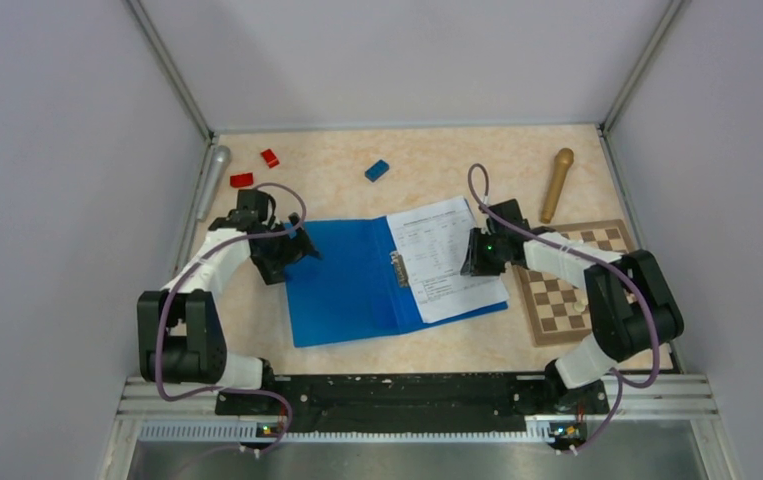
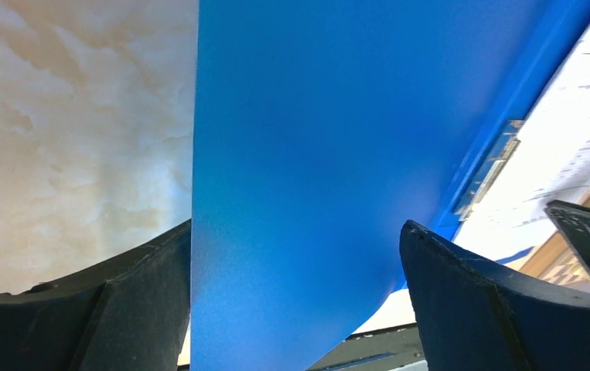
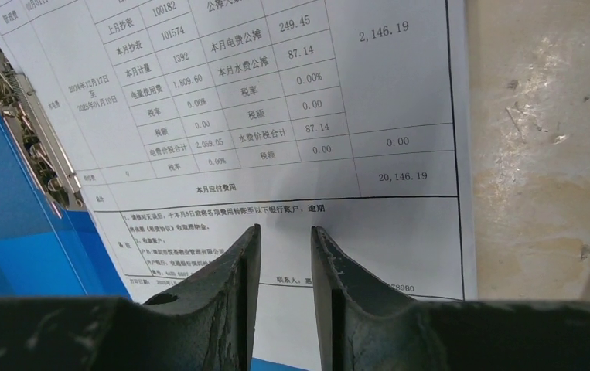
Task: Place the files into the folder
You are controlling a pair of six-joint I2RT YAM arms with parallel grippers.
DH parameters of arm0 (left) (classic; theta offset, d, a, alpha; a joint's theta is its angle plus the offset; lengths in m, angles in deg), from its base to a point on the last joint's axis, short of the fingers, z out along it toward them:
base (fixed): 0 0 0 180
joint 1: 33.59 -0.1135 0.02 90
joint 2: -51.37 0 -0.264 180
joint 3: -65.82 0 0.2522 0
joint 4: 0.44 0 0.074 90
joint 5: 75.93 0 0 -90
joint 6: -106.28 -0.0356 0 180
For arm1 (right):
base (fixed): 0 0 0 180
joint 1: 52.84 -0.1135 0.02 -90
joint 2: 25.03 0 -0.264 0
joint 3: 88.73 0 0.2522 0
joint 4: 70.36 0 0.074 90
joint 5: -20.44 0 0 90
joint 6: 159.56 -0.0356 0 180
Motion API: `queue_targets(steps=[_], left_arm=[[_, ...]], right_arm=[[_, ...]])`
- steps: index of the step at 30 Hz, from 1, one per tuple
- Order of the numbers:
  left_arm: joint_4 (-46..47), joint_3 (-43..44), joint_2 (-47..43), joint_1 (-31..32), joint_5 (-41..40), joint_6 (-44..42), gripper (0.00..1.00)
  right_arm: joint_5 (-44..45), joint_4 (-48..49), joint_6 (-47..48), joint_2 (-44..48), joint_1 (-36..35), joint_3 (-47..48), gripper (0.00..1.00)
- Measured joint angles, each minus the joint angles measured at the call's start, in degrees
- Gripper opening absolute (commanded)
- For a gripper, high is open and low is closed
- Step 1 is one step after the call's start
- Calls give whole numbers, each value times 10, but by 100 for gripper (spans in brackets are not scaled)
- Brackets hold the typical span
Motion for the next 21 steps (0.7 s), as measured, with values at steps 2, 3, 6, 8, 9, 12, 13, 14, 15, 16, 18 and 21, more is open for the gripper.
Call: queue_targets(steps=[2, 3, 6, 8, 9, 12, 13, 14, 15, 16, 18, 21], left_arm=[[-4, 19, 1, 0, 5, -4, 98], [-5, 31, 2, 0, 8, -5, 98], [-9, 64, 5, 0, 15, -9, 99], [-9, 79, 5, 0, 15, -11, 99], [-9, 83, 5, 0, 15, -12, 98], [-9, 87, 14, 0, 16, -13, 98], [-9, 87, 20, 0, 17, -13, 98], [-10, 87, 26, 0, 18, -13, 98], [-10, 87, 30, 0, 20, -13, 98], [-11, 87, 33, 0, 21, -13, 98], [-13, 88, 33, 0, 22, -13, 98], [-22, 100, 33, 0, 28, -13, 98]], right_arm=[[0, -1, -2, 2, -2, 0, 42], [3, -4, -3, 5, -2, 0, 48], [22, -26, -4, 28, -1, 4, 65], [35, -39, -2, 46, 7, 20, 71], [43, -40, 1, 52, 12, 31, 73], [59, -33, 10, 52, 37, 64, 77], [60, -32, 13, 45, 47, 75, 77], [62, -31, 16, 37, 53, 82, 77], [62, -28, 18, 24, 58, 88, 78], [61, -23, 21, 8, 63, 91, 78], [56, -23, 22, -18, 65, 90, 78], [43, -17, 22, -42, 61, 73, 78]])
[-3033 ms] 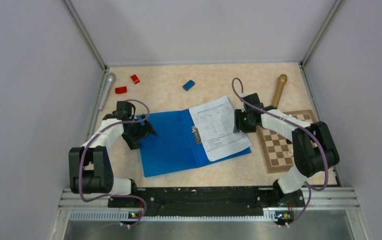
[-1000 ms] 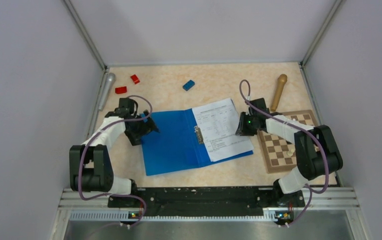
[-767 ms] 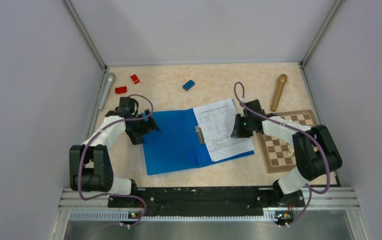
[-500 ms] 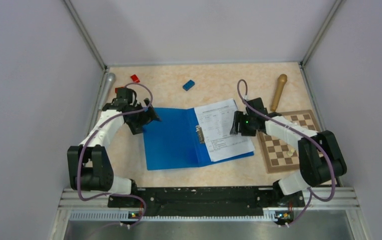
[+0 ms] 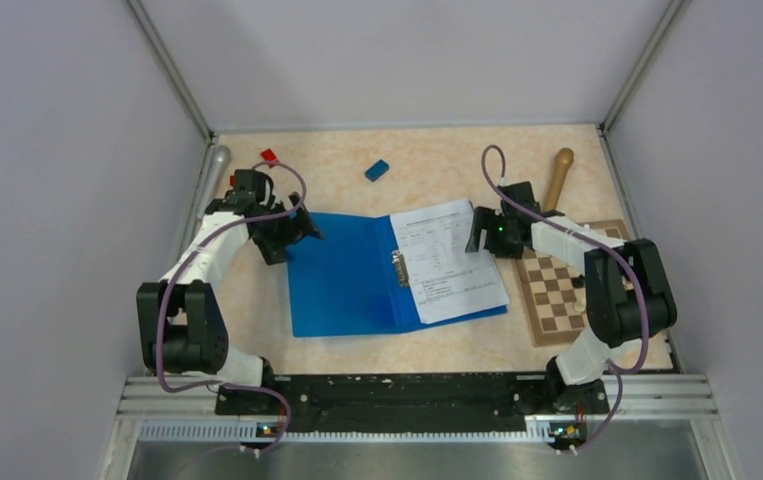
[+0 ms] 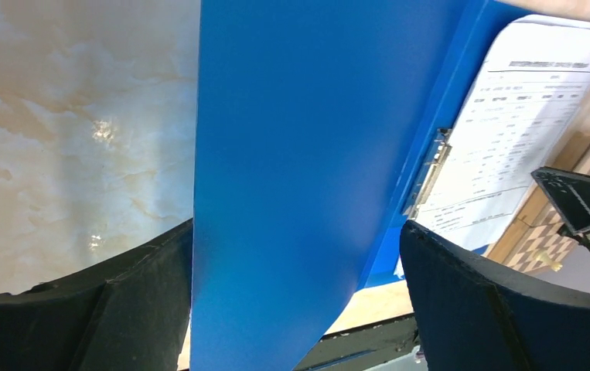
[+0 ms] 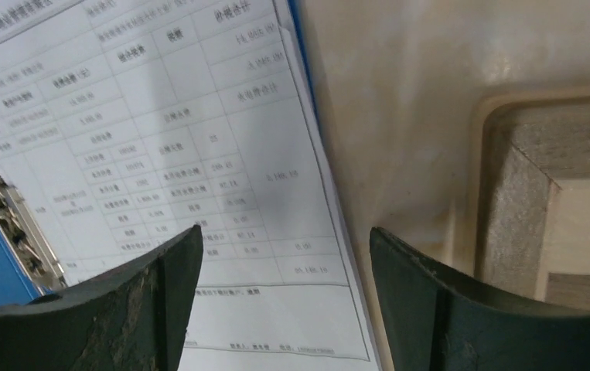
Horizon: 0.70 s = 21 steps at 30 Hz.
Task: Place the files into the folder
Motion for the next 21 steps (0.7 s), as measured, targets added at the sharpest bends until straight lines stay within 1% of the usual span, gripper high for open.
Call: queue_targets(steps=[7, 10, 12, 16, 21], left_arm=[[0, 35, 0, 0, 37, 3, 98], [8, 53, 1, 1, 69, 7, 97], [17, 61, 1, 4, 90, 10, 95], [19, 85, 1, 24, 117, 18, 94], [24, 127, 1, 70, 122, 31, 95]], right_arm=[[-11, 32, -2, 1, -33, -16, 78], [-20, 48, -13, 7, -48, -27, 79], [-25, 53, -22, 11, -64, -32, 79], [-41, 59, -49, 12, -105, -36, 78], [-56, 78, -85, 13, -127, -44, 78]])
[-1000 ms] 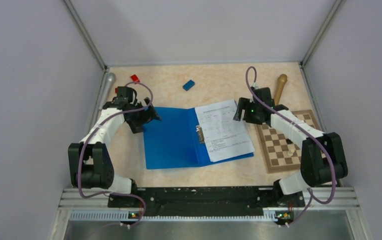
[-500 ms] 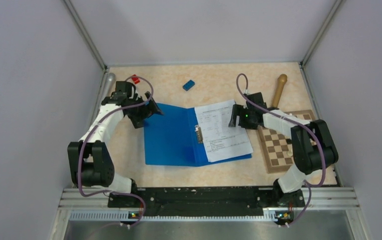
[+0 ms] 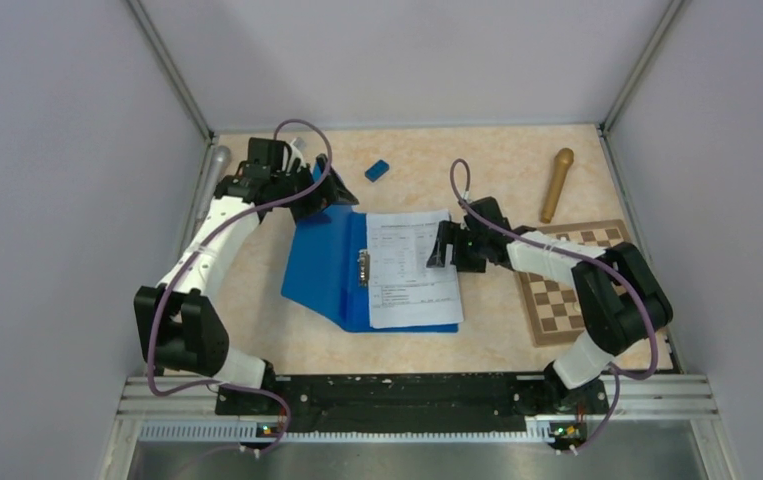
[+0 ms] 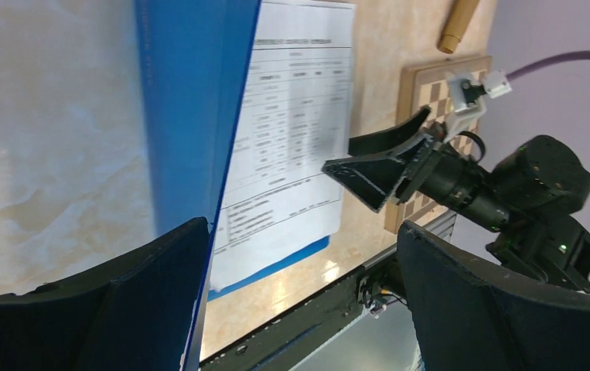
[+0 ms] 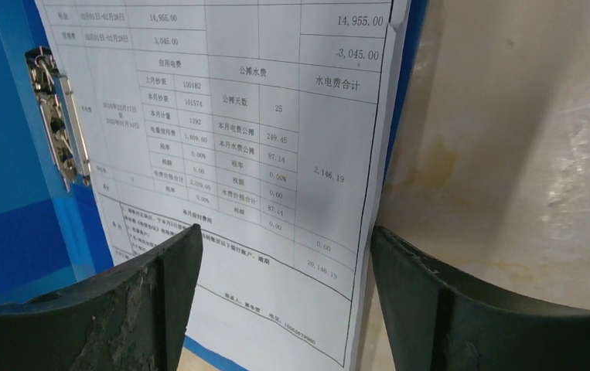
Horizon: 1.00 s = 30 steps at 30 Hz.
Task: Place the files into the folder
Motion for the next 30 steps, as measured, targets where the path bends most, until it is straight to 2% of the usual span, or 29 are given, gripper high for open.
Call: queue_targets(steps=[8, 15, 22, 27, 30], left_arm=[[52, 13, 5, 100, -7, 58, 95], [98, 45, 74, 190, -5, 110, 95], [105, 99, 76, 212, 10, 123, 96], [91, 104, 60, 201, -5, 114, 96], [77, 97, 40, 177, -21, 107, 96]], right_arm=[[-34, 52, -78, -2, -15, -20, 77], [-49, 62, -101, -7, -15, -22, 78], [-50, 75, -111, -7, -17, -22, 78], [-28, 54, -105, 10, -11, -29, 79], [-5, 23, -90, 53, 5, -42, 79]])
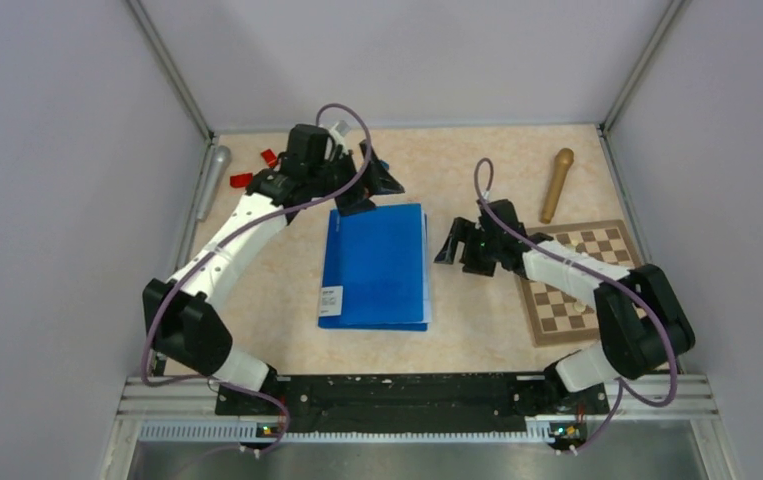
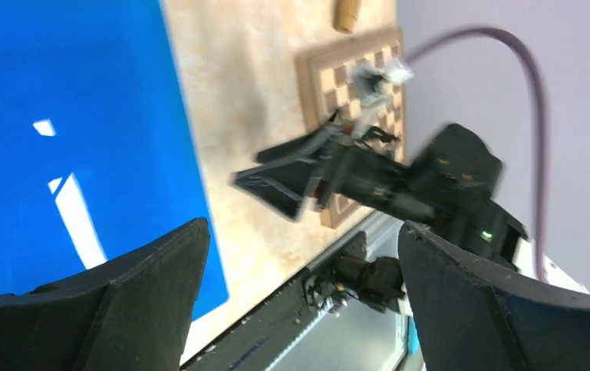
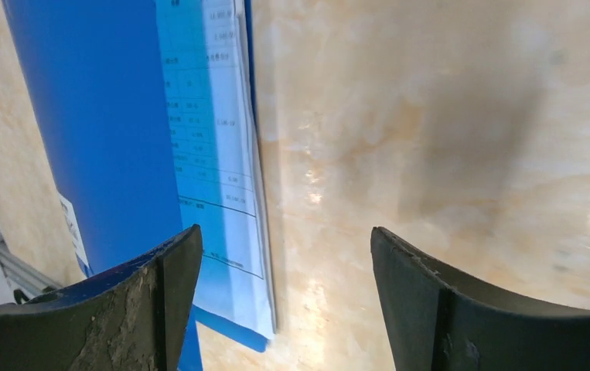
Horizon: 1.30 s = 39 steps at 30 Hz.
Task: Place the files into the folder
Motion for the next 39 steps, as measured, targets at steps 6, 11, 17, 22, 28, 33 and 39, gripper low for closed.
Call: queue_targets(steps=[6, 11, 17, 22, 28, 33, 39], left_arm=[[8, -135, -92, -145, -33, -10, 94], [-28, -204, -68, -208, -72, -42, 85], [-30, -288, -16, -192, -70, -66, 78], [-35, -305, 22, -163, -101, -80, 77], [-61, -267, 67, -90, -164, -94, 77], [-75, -228, 80, -57, -202, -99, 77], [-97, -206, 50, -56, -230, -100, 82]], right_arm=[[28, -37, 28, 89, 40, -5, 72], [10, -33, 30, 61, 19, 1, 62], [-12, -16, 27, -12, -25, 30, 57], [-14, -7, 14, -42, -26, 32, 59], [12, -20, 5, -44, -26, 42, 75], [72, -85, 17, -24, -25, 73, 87], [174, -175, 50, 37, -24, 126, 95]])
